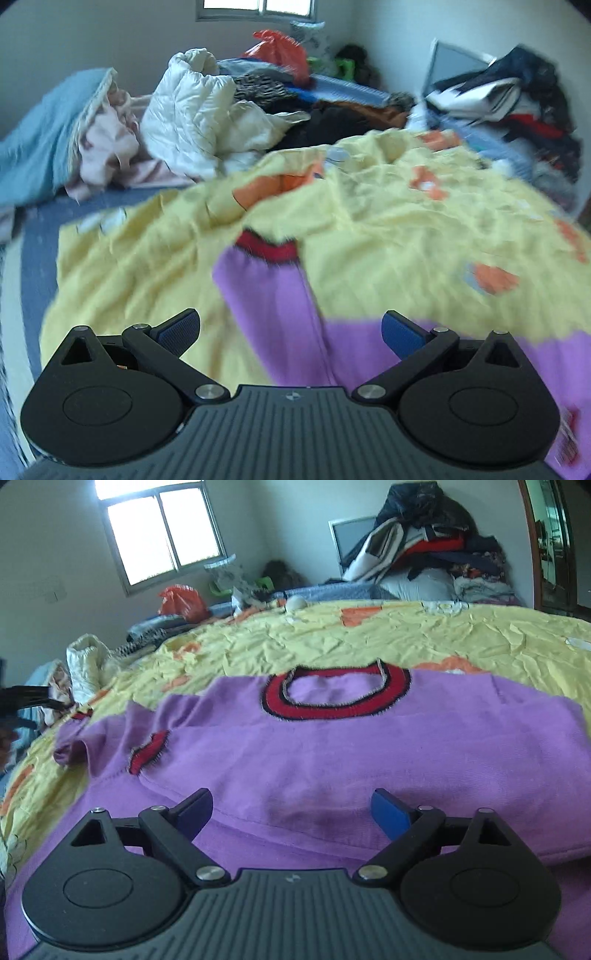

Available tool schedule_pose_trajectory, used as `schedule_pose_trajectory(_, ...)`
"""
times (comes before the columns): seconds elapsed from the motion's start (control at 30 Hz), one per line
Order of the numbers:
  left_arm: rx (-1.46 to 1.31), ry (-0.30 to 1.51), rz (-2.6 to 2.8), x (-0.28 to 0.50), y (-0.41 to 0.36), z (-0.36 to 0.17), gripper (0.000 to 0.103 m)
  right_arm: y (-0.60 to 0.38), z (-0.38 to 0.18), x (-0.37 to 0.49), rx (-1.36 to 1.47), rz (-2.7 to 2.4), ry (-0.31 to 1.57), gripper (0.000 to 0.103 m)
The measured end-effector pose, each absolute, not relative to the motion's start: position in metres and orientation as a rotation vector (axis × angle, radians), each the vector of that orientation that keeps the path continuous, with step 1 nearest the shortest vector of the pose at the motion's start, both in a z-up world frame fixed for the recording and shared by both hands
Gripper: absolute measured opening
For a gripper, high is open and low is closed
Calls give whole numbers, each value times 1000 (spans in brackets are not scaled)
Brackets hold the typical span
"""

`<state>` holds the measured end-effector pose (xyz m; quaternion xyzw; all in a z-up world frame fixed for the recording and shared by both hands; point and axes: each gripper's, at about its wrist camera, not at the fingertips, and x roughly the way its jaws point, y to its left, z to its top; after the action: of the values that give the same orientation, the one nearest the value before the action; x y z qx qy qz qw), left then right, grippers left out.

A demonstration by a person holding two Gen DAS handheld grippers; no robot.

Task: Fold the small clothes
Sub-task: 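Grasp the other red-striped sleeve cuff with the left tool, then lift the sleeve and fold it across the sweater body with the left tool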

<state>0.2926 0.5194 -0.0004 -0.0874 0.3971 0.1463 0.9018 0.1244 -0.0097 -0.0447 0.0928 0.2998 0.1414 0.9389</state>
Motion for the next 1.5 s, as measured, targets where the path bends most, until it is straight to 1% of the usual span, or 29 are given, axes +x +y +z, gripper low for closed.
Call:
schedule_pose_trajectory(0.07,-151,871,318,327,516,-6,103,-13,-46,124,203,283,611,93)
schedule_pose_trajectory(0.13,-118,940,368,357,512,-16,98,-16,-48,124,230,292,601,93)
schedule_pose_trajectory(0.27,-97,1029,462,382,518,-46,85,-15,-48,122,233,297,586,93)
schedule_pose_trajectory(0.37,-81,1039,495,388,521,-59,83,-11,-48,119,216,302,577,93)
schedule_pose_trajectory(0.43,-107,1019,510,387,527,-59,69,-11,-47,118,214,310,571,93)
schedule_pose_trajectory(0.47,-145,1011,509,385,533,-57,47,-12,-47,118,219,311,568,93)
schedule_pose_trajectory(0.5,-174,1006,516,382,539,-56,31,-14,-48,118,229,313,568,93)
schedule_pose_trajectory(0.53,-195,1005,518,379,544,-54,26,-16,-48,118,243,314,568,93)
schedule_pose_trajectory(0.57,-234,994,509,374,551,-53,17,-18,-49,118,254,311,566,93)
schedule_pose_trajectory(0.6,-272,978,499,368,558,-51,11,-20,-49,118,264,309,566,93)
schedule_pose_trajectory(0.63,-305,961,486,362,564,-49,11,-22,-49,118,276,307,564,93)
schedule_pose_trajectory(0.67,-337,933,475,354,571,-47,7,-23,-49,118,283,304,561,93)
schedule_pose_trajectory(0.9,-741,674,340,281,623,-31,6,-28,-46,114,301,301,530,93)
schedule_pose_trajectory(1.03,-759,577,251,263,610,5,5,-32,-42,113,299,275,562,93)
schedule_pose_trajectory(1.13,-708,511,148,262,574,44,5,-36,-35,109,277,249,582,93)
schedule_pose_trajectory(1.27,-609,445,-34,266,490,91,5,-45,-23,95,265,226,571,93)
schedule_pose_trajectory(1.37,-522,432,-162,264,416,112,5,-57,-17,84,261,180,556,93)
schedule_pose_trajectory(1.5,-451,438,-302,254,319,119,5,-80,-15,73,304,121,549,94)
